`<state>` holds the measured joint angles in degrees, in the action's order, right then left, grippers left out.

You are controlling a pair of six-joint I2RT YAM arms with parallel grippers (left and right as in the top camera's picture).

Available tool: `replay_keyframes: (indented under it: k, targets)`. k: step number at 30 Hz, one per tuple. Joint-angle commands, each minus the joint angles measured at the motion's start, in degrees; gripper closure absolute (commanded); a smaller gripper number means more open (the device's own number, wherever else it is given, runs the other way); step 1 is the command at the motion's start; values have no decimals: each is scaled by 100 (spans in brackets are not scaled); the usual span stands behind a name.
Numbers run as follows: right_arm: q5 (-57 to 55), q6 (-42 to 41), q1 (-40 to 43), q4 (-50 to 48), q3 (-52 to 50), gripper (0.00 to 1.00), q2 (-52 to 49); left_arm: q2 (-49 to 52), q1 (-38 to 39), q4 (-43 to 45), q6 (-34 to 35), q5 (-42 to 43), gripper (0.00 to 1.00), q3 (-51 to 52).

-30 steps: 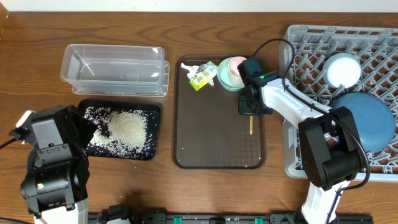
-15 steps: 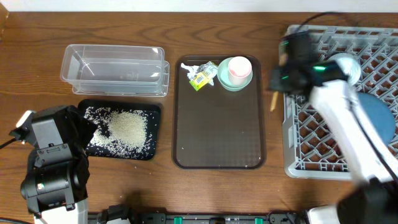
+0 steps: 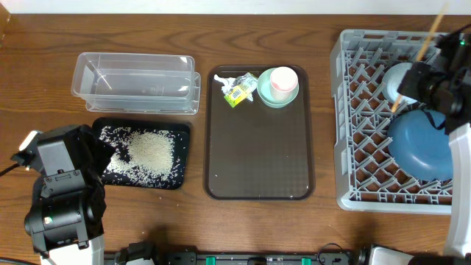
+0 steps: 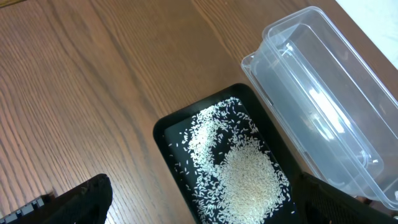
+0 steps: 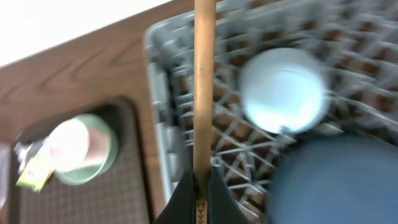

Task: Sort waste into correct bins and load items into the dishwasher rack
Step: 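Carry the chopstick to the rack and insert it upright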

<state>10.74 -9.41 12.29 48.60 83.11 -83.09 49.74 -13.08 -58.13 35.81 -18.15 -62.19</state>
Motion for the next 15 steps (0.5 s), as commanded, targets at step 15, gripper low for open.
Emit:
replay_keyframes:
  k: [15]
  targets:
    - [896,1060,-435,-188,-2,99,-1552,0,-24,-13,9,-39,6,-72]
